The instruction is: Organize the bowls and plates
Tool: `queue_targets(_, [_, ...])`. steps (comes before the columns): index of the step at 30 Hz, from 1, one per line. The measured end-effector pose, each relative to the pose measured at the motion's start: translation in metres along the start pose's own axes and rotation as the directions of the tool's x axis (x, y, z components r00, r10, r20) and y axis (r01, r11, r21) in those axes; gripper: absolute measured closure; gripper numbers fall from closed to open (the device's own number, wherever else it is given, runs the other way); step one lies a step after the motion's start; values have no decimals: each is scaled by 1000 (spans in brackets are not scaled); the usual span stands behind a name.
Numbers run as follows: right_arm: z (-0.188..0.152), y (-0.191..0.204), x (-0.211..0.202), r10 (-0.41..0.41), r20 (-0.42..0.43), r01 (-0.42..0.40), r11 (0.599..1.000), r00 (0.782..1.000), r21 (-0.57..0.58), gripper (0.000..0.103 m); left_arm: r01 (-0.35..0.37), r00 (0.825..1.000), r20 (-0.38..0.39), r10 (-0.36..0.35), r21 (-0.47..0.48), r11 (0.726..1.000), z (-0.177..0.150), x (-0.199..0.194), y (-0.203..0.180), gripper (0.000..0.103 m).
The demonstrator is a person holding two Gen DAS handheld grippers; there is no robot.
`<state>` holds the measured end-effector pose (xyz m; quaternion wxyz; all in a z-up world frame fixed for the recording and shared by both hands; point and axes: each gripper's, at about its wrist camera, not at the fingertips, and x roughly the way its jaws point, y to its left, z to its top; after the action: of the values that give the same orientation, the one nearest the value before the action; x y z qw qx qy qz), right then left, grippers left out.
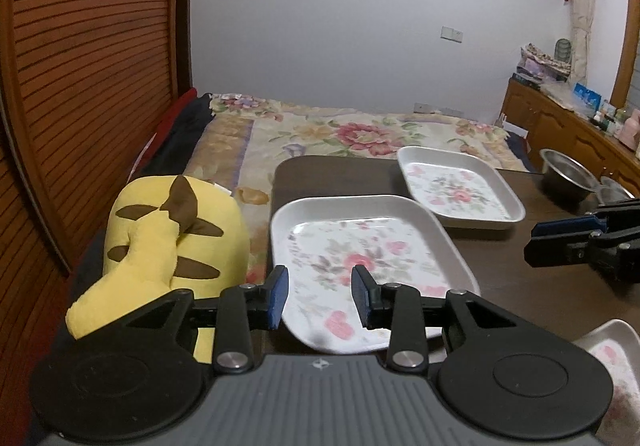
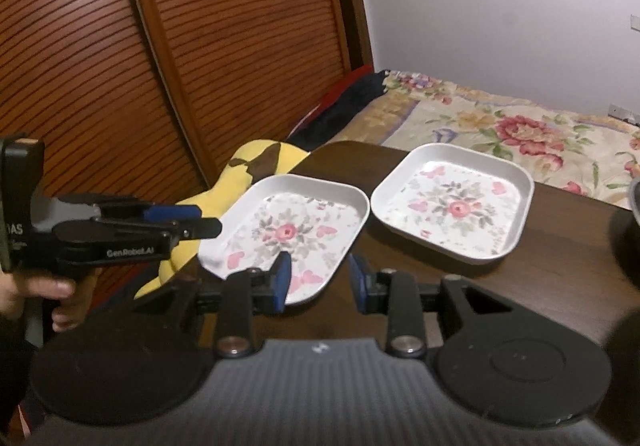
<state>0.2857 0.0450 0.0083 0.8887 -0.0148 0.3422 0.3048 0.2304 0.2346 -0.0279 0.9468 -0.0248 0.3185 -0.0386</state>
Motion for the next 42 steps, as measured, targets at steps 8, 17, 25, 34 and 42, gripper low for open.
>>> queue_targets(8, [5,-8,37,-4,-55,5,1000,998,14,70,-7,1000,-21,7,-2,1000,5,27,15,66])
queue_targets(17, [6,-14,61,13,-103,-10,999,995,38,70,5,999,-48,-6,-22,1000,-1,44,23,66])
queue_targets(25, [5,-15,72,16,-123,-11,999,992,44,72,16,999,-52,-17,-24,1000,-5,46,24,71])
queue_targets(34, [5,-13,79,8,-138,-5,1000,990,22,84,29,998,-46,-30,-35,999,-7,43,26,88])
queue_targets(42, [4,-11,80,4,-136,-3,1000,991,11,86,27,999,-46,-28,-33,999,-9,41,23,89])
